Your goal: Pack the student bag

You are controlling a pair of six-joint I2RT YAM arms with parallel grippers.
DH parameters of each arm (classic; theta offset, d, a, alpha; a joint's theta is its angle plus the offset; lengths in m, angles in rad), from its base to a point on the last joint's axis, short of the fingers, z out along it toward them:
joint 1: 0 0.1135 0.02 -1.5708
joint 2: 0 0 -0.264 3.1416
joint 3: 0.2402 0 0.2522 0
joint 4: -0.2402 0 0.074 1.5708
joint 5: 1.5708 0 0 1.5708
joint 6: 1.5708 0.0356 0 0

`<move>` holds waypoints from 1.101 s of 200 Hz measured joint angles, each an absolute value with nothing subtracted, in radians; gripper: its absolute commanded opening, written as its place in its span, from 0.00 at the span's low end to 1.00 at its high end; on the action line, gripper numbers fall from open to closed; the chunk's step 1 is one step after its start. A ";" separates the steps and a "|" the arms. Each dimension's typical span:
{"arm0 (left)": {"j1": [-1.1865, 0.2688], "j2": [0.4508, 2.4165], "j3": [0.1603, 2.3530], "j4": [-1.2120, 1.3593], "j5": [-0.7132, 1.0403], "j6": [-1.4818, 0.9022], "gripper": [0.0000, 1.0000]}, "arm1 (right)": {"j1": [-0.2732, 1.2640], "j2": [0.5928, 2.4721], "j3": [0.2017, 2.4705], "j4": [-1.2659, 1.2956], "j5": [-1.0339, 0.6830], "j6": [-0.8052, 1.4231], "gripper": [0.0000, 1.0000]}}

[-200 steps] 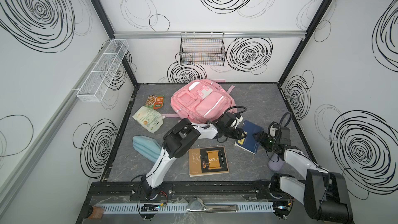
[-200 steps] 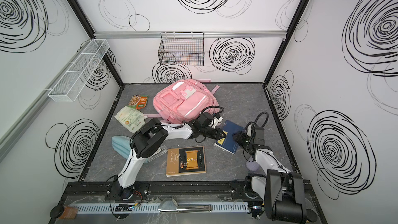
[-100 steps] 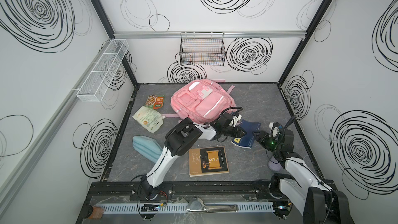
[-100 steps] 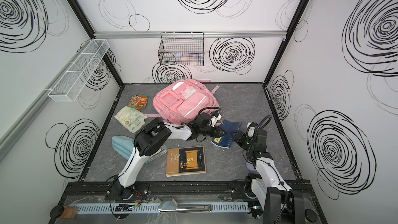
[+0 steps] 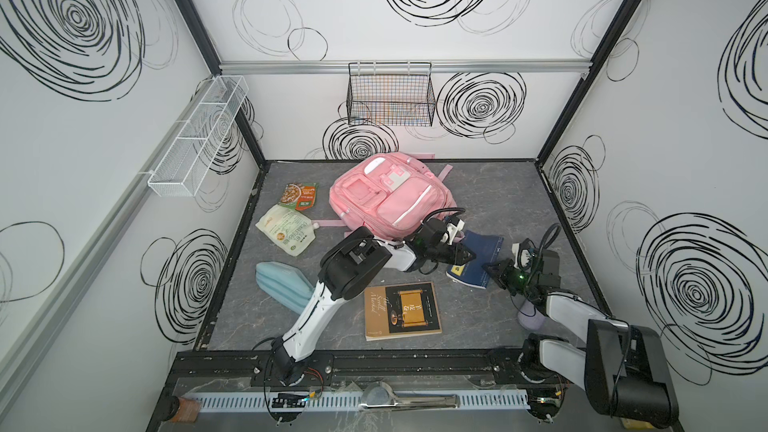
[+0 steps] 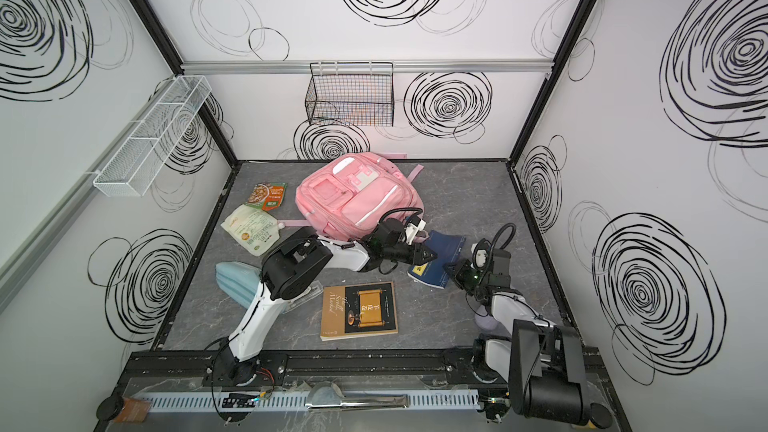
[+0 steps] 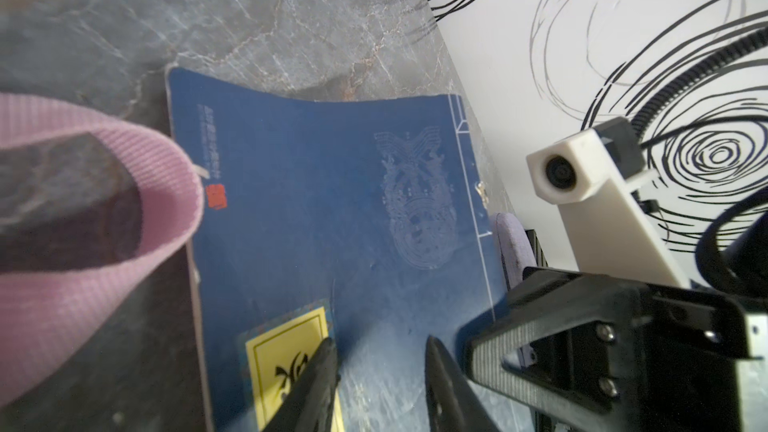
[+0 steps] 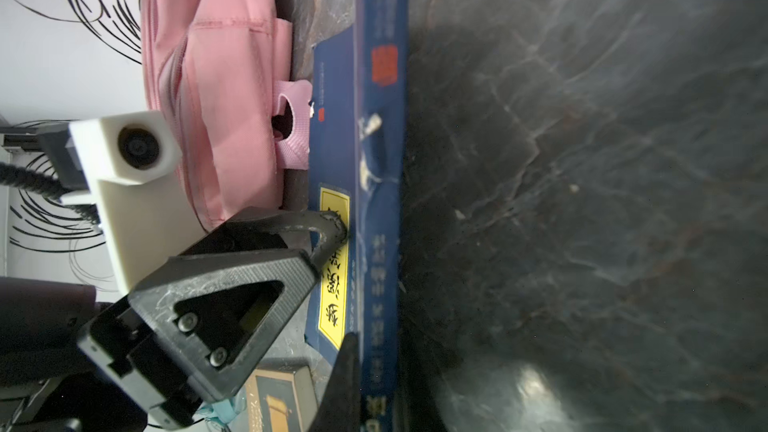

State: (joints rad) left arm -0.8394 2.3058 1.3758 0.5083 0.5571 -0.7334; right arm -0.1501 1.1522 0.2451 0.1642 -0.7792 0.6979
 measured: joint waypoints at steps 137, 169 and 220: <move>-0.630 1.966 1.581 -0.115 0.233 -0.329 0.57 | -0.164 0.866 0.441 -0.039 -0.575 0.572 0.00; -0.648 2.061 1.609 -0.241 0.166 -0.253 0.58 | -0.153 0.867 0.444 -0.056 -0.570 0.561 0.00; -0.693 2.170 1.771 -0.366 -0.007 -0.137 0.60 | -0.131 0.867 0.445 -0.059 -0.568 0.552 0.00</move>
